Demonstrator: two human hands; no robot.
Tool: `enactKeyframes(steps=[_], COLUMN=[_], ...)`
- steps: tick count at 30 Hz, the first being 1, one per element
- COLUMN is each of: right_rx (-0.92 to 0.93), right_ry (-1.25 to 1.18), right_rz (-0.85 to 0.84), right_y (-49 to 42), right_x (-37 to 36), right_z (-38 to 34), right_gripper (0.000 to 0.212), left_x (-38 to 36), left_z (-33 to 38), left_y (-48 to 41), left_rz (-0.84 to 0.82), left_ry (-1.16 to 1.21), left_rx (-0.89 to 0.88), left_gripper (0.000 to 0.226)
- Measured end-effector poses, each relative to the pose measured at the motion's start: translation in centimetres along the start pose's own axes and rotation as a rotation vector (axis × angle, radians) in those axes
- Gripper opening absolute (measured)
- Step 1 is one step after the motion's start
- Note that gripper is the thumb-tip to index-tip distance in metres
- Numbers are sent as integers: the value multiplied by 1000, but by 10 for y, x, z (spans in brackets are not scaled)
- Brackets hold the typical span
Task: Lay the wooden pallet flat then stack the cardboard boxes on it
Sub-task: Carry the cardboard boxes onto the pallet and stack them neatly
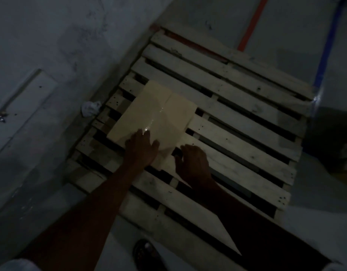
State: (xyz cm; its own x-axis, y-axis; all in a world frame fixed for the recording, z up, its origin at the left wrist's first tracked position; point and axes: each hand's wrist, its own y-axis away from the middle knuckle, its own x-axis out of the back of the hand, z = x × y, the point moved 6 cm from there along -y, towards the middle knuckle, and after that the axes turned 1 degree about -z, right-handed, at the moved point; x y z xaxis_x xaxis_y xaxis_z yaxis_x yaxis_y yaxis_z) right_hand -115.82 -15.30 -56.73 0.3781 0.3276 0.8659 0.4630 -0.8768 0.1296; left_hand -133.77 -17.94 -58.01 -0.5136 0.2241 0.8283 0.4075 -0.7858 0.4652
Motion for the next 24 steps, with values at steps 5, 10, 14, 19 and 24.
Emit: enactKeyframes(steps=[5, 10, 14, 19, 24], right_rx=[-204, -452, -616, -758, -935], right_ry=[108, 184, 227, 216, 146], right_rz=[257, 376, 405, 524, 634], right_y=[65, 144, 198, 251, 288], right_x=[129, 263, 351, 443, 504], right_z=[149, 315, 419, 526, 626], right_gripper=[50, 69, 74, 77, 79], left_x=[-27, -93, -129, -176, -221], left_z=[155, 360, 529, 694, 822], left_y=[64, 119, 163, 209, 226], left_rz=[102, 49, 17, -101, -193], left_ry=[193, 319, 344, 344, 313], left_rx=[-118, -275, -443, -596, -737], left_gripper=[63, 78, 76, 77, 81])
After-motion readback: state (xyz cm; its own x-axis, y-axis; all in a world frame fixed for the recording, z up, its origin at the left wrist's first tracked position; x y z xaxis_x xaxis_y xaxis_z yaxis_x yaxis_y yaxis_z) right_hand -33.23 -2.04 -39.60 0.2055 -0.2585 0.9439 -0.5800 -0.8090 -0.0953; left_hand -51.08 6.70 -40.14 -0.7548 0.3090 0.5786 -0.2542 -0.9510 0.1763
